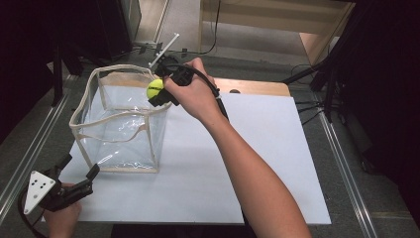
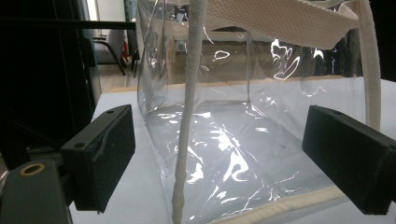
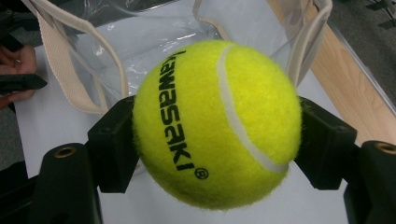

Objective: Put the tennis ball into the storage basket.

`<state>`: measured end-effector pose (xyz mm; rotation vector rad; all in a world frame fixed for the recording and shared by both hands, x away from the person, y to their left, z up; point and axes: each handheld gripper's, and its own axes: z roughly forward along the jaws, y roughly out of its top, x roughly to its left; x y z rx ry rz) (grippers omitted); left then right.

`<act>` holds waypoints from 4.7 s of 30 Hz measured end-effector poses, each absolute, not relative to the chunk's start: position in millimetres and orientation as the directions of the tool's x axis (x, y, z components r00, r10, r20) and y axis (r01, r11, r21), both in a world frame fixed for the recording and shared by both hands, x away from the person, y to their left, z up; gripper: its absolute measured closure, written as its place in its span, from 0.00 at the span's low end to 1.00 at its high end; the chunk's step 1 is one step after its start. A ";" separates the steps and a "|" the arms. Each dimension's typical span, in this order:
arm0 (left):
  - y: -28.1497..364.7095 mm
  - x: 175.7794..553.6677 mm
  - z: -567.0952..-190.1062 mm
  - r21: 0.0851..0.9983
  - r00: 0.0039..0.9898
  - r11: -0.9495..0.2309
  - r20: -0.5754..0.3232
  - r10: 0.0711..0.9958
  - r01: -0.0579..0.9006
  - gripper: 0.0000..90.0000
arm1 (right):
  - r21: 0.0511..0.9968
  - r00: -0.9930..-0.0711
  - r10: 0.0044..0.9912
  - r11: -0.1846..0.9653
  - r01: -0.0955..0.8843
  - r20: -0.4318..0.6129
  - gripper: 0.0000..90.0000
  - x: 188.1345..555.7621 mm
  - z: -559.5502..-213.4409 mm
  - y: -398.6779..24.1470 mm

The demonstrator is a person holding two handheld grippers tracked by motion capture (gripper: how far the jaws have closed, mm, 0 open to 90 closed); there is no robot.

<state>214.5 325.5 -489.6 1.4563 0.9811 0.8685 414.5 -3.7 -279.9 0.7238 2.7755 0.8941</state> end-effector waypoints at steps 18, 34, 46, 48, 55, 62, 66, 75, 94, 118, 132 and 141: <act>325.7 214.2 -489.6 0.994 0.388 -0.027 -0.015 0.922 0.103 0.11 | 0.542 -0.882 0.471 0.732 0.412 0.035 0.27 426.7 -296.1 23.8; 326.1 213.9 -489.5 0.994 0.387 -0.026 -0.017 0.922 0.104 0.11 | 0.499 -0.864 0.500 0.736 0.458 0.056 0.17 432.7 -308.7 30.5; 325.4 214.2 -489.7 0.994 0.386 -0.031 -0.011 0.922 0.102 0.11 | 0.574 -0.854 0.519 0.695 0.434 0.017 0.00 417.3 -291.0 6.7; 325.3 214.3 -489.7 0.994 0.387 -0.028 -0.013 0.922 0.101 0.11 | 0.583 -0.848 0.530 0.684 0.438 0.016 0.00 413.6 -290.5 2.5; 324.9 214.0 -489.6 0.994 0.384 -0.033 -0.009 0.923 0.103 0.11 | 0.592 -0.840 0.542 0.672 0.445 0.016 0.00 405.9 -293.5 -12.5; 325.4 214.1 -489.7 0.994 0.388 -0.034 -0.007 0.922 0.099 0.11 | 0.601 -0.836 0.549 0.663 0.447 0.016 0.00 397.4 -299.4 -25.9; 325.2 214.2 -489.7 0.994 0.388 -0.036 -0.005 0.922 0.099 0.11 | 0.611 -0.832 0.555 0.653 0.448 0.017 0.00 390.8 -305.2 -33.3; 325.0 213.7 -489.5 0.994 0.383 -0.045 0.002 0.924 0.104 0.11 | 0.619 -0.825 0.565 0.643 0.451 0.015 0.00 378.5 -322.3 -50.1; 324.6 213.5 -489.6 0.994 0.384 -0.043 0.000 0.923 0.103 0.11 | 0.656 -0.809 0.587 0.612 0.442 -0.002 0.00 346.5 -364.4 -78.1; 323.8 213.2 -489.5 0.993 0.383 -0.054 0.010 0.924 0.105 0.11 | 0.765 -0.757 0.651 0.462 0.448 0.050 0.01 300.6 -423.1 -142.7; 324.0 212.6 -489.6 0.993 0.380 -0.054 0.011 0.925 0.103 0.11 | 0.816 -0.709 0.703 0.376 0.440 0.058 0.01 278.5 -450.9 -183.0; 323.8 212.9 -489.6 0.993 0.384 -0.056 0.013 0.923 0.102 0.11 | 0.826 -0.657 0.751 0.327 0.459 0.068 0.01 260.9 -467.5 -216.7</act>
